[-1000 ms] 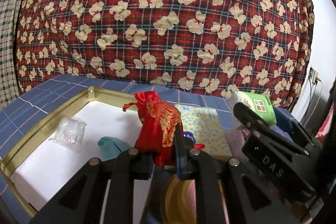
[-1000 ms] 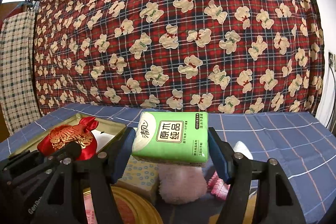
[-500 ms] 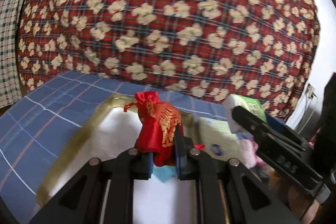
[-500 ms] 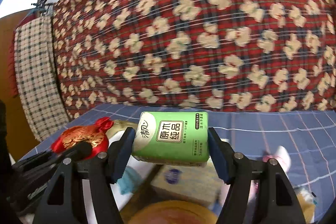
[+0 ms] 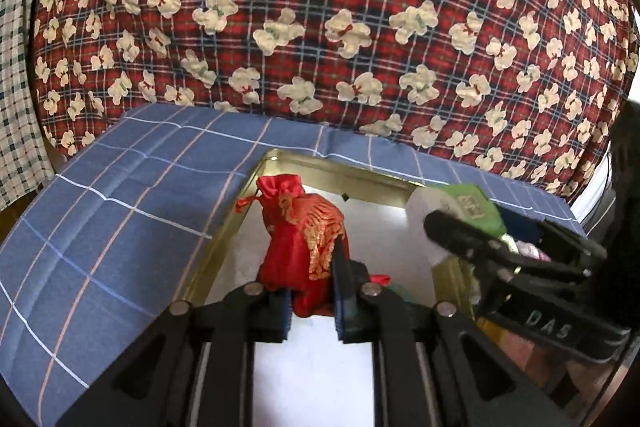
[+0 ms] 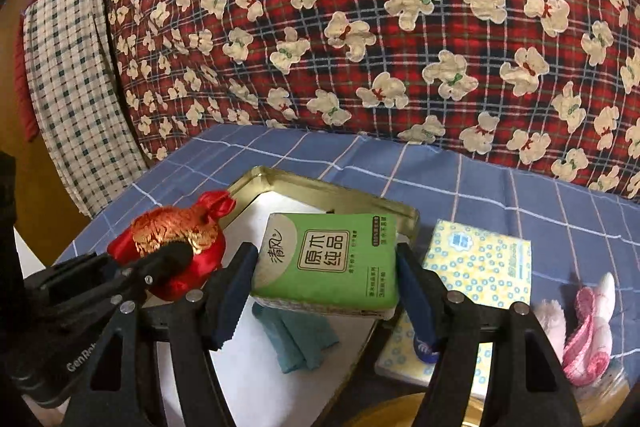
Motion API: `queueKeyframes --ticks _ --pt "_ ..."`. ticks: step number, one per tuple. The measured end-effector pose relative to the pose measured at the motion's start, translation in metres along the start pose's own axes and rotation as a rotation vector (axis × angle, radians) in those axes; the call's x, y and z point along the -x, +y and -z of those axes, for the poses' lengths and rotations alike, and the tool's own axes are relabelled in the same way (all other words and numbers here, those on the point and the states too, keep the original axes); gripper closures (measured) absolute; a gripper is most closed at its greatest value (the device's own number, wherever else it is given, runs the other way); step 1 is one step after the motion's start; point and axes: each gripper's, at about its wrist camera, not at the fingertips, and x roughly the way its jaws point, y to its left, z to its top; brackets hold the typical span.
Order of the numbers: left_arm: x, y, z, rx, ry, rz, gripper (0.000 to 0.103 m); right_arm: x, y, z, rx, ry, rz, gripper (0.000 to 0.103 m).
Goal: Organize soft objects
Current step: 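Open both grippers to drop the red pouch and green pack into the tray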
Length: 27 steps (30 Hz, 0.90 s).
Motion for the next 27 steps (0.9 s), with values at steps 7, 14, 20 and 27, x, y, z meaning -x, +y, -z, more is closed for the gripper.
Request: queueKeyframes --ticks 7,14,20,27 --pt "0.001 0.000 -0.002 -0.011 -0.013 -0.043 0.065 -0.009 0.003 -0.006 0.006 0.030 0.002 0.028" --pt "0.016 0.003 0.000 -0.003 -0.065 -0.055 0.038 0.010 -0.012 -0.006 -0.063 -0.041 0.012 0.021" --pt "0.026 -0.012 0.009 -0.011 -0.110 -0.030 0.030 0.048 -0.017 0.007 -0.070 -0.116 0.002 0.020" --pt "0.035 -0.046 0.024 -0.075 -0.140 -0.002 0.027 0.080 -0.022 0.031 -0.042 -0.180 0.029 0.020"
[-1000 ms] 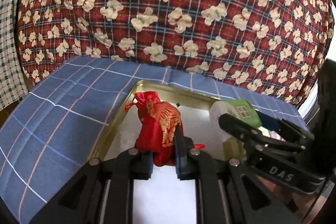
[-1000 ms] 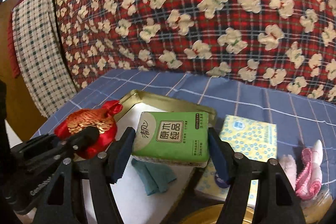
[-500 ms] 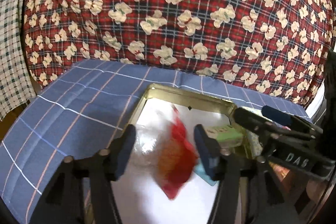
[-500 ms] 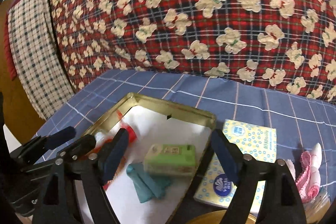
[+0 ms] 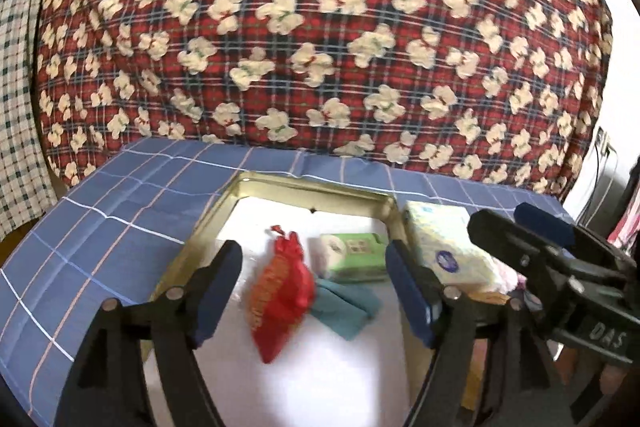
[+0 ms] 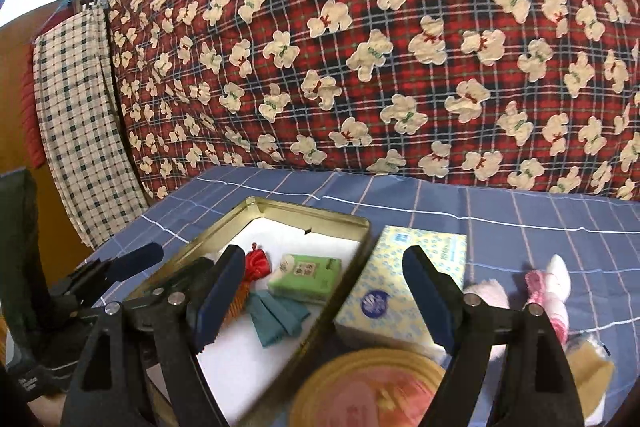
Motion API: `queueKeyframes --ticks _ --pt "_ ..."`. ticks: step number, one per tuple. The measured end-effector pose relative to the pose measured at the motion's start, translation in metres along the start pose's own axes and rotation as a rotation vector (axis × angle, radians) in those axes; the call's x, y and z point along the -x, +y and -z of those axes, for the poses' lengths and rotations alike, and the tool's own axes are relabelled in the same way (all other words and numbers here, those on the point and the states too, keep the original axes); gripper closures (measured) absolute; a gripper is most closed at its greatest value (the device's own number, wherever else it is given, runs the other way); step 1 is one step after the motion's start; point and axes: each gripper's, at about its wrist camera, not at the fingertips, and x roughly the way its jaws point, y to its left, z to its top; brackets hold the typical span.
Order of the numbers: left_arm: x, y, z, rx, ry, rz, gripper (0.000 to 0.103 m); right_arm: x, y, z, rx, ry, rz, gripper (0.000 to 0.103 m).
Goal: Organize soft objects
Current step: 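Open both grippers to drop the red pouch and green pack into the tray, then grasp the yellow sponge with the left gripper while the right gripper moves to the pile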
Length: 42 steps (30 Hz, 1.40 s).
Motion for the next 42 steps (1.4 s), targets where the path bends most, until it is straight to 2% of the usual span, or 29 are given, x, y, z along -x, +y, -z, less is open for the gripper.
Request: queueKeyframes --ticks 5,11,17,21,27,37,42 --pt "0.008 -0.025 0.006 -0.034 -0.017 0.031 0.020 0.029 -0.022 0.015 -0.004 -0.033 0.019 0.020" --pt "0.017 -0.069 0.015 -0.082 -0.035 0.088 0.008 0.067 -0.072 0.034 -0.028 -0.068 0.126 0.020" --pt "0.015 -0.125 0.030 -0.170 -0.020 0.158 0.007 0.108 -0.125 0.052 -0.076 -0.155 0.301 0.020" --pt "0.012 -0.168 0.041 -0.246 -0.007 0.194 0.007 0.119 -0.156 0.062 -0.107 -0.157 0.409 0.020" --pt "0.008 -0.212 0.050 -0.309 0.009 0.236 0.007 0.130 -0.189 0.073 -0.176 -0.158 0.515 0.020" --pt "-0.010 -0.256 0.066 -0.390 0.074 0.261 0.007 0.144 -0.219 0.085 -0.291 -0.199 0.551 0.019" --pt "-0.017 -0.272 0.074 -0.440 0.098 0.265 0.007 0.142 -0.223 0.086 -0.310 -0.181 0.547 0.016"
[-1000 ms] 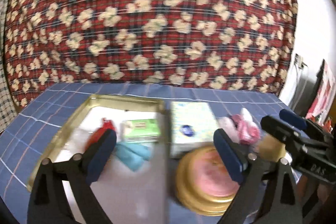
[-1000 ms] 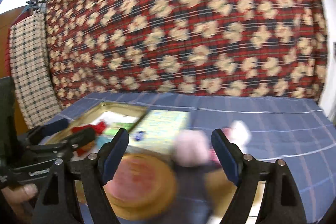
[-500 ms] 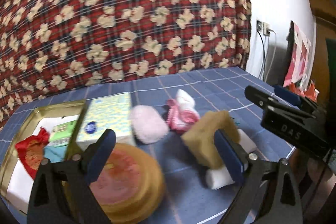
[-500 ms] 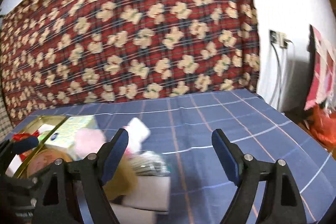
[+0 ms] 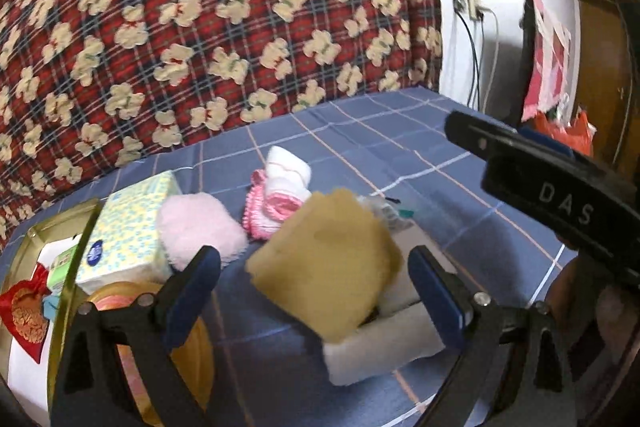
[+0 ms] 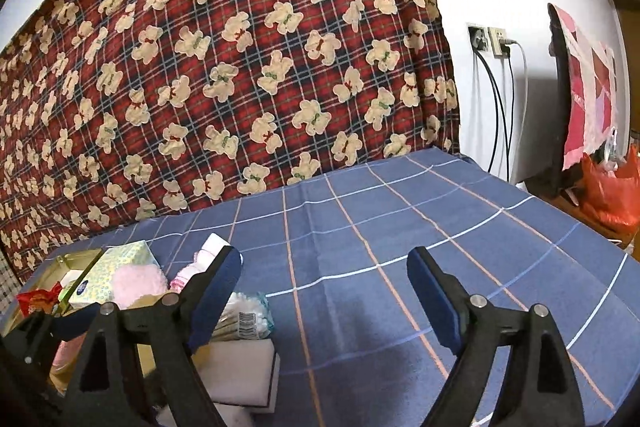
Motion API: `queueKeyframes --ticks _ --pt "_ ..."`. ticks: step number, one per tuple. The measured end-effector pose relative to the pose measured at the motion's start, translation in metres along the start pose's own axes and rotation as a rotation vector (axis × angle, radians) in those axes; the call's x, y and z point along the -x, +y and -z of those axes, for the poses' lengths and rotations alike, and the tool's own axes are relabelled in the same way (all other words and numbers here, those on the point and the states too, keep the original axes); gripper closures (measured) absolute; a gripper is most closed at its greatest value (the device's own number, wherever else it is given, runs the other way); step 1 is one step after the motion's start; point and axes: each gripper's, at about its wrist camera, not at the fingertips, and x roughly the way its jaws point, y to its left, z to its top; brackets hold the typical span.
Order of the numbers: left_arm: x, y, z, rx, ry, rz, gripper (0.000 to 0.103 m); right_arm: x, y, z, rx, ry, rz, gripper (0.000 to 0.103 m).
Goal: Organize soft objects
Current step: 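Grasp the yellow sponge with the left gripper while the right gripper moves to the pile, then grasp the white foam block with the right gripper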
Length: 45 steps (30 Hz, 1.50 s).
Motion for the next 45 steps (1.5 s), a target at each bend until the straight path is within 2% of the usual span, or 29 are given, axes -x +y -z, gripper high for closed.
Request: queueKeyframes --ticks 2,3,4,6,9,15,21,23,26,31,36,39,42,45 --pt "-0.003 0.001 0.000 0.009 0.006 0.003 0.011 -0.002 0.001 0.000 0.003 0.010 0.006 0.016" --pt "-0.005 0.001 0.000 0.011 0.012 0.015 0.027 -0.003 0.001 0.000 0.004 0.014 0.007 0.016" --pt "-0.006 0.002 -0.001 0.014 0.019 0.032 0.032 -0.004 0.001 0.000 0.003 0.017 0.009 0.015" --pt "-0.006 0.006 -0.001 0.027 0.012 0.049 0.039 -0.006 -0.001 0.000 -0.003 0.029 0.011 0.015" --pt "-0.002 0.009 0.000 0.038 -0.009 0.061 0.045 -0.009 -0.005 0.000 -0.022 0.051 0.016 0.015" --pt "0.014 0.026 0.003 0.091 -0.101 0.025 0.046 -0.015 -0.006 0.000 -0.026 0.087 -0.010 0.015" --pt "0.028 0.047 0.007 0.139 -0.178 -0.067 0.046 -0.036 0.015 0.004 0.074 0.202 -0.122 0.015" --pt "0.031 0.053 0.009 0.154 -0.198 -0.094 0.046 -0.041 0.022 0.006 0.105 0.236 -0.136 0.015" --pt "0.034 0.059 0.010 0.171 -0.210 -0.096 0.046 -0.041 0.026 0.008 0.129 0.233 -0.108 0.015" --pt "0.043 0.064 0.014 0.171 -0.250 -0.121 0.046 -0.036 0.027 0.008 0.140 0.221 -0.126 0.015" --pt "0.043 0.074 0.016 0.191 -0.239 -0.128 0.046 -0.053 0.038 0.015 0.178 0.339 -0.185 0.015" --pt "0.039 0.083 0.016 0.210 -0.218 -0.116 0.046 -0.055 0.045 0.018 0.209 0.355 -0.185 0.015" --pt "0.036 0.086 0.016 0.208 -0.205 -0.113 0.046 -0.060 0.049 0.024 0.223 0.407 -0.230 0.016" --pt "0.034 0.090 0.015 0.221 -0.208 -0.111 0.046 -0.060 0.051 0.025 0.234 0.411 -0.233 0.018"
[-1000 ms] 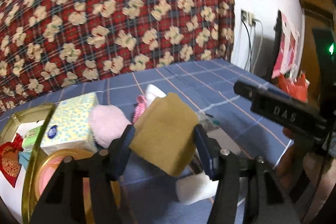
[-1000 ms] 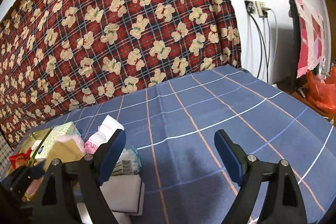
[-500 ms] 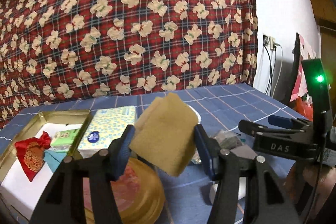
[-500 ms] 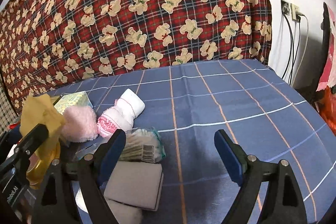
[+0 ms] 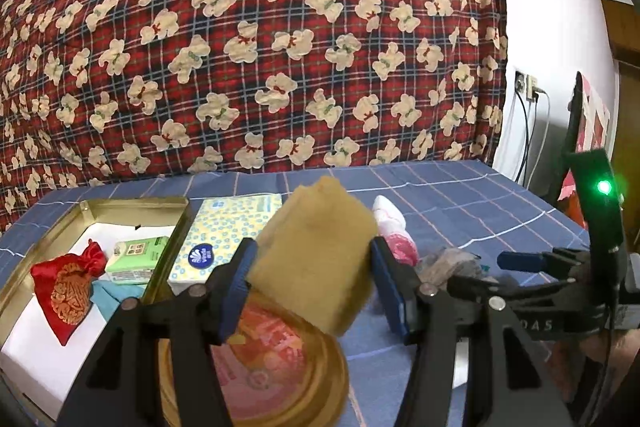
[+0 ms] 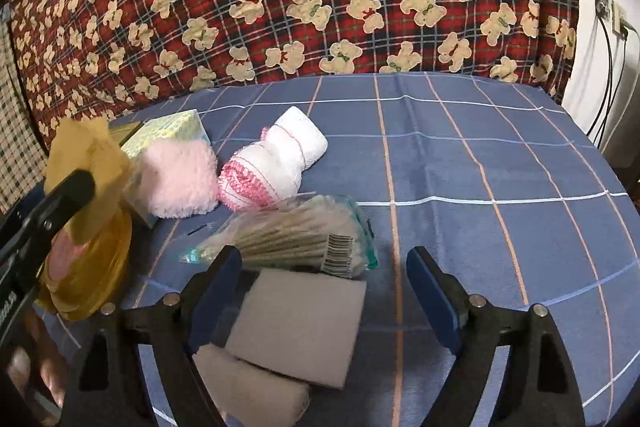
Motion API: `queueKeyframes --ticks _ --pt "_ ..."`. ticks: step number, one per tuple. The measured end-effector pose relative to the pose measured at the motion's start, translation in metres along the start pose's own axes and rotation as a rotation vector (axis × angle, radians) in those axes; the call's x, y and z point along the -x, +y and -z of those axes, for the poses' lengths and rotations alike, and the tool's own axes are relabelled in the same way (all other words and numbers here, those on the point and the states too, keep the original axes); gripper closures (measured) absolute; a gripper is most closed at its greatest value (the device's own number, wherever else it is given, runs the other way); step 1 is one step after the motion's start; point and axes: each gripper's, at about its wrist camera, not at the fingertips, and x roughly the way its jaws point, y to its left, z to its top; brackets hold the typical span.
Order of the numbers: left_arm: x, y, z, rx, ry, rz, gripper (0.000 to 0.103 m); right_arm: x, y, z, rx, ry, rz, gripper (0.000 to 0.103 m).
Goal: Organize soft objects
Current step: 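Grasp the white foam block with the right gripper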
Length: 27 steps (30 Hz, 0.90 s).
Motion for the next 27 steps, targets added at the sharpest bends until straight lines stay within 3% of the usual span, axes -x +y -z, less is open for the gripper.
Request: queueKeyframes --ticks 4,8,17,22,27 --pt "0.009 0.001 0.000 -0.004 -0.058 -0.017 0.046 0.002 0.005 0.004 0.009 0.011 -0.014 0.018" --pt "0.004 0.004 -0.002 0.005 -0.041 -0.024 0.046 -0.004 0.009 0.007 0.026 0.054 0.011 0.037" --pt "0.006 0.006 -0.001 0.017 -0.054 -0.020 0.046 -0.004 0.011 0.007 0.044 0.072 0.009 0.047" --pt "0.007 0.015 -0.002 0.052 -0.056 -0.027 0.046 0.012 0.006 0.008 0.016 -0.014 -0.001 0.047" --pt "-0.001 0.023 -0.004 0.049 -0.030 -0.039 0.046 0.036 0.005 0.010 -0.004 -0.160 0.012 0.047"
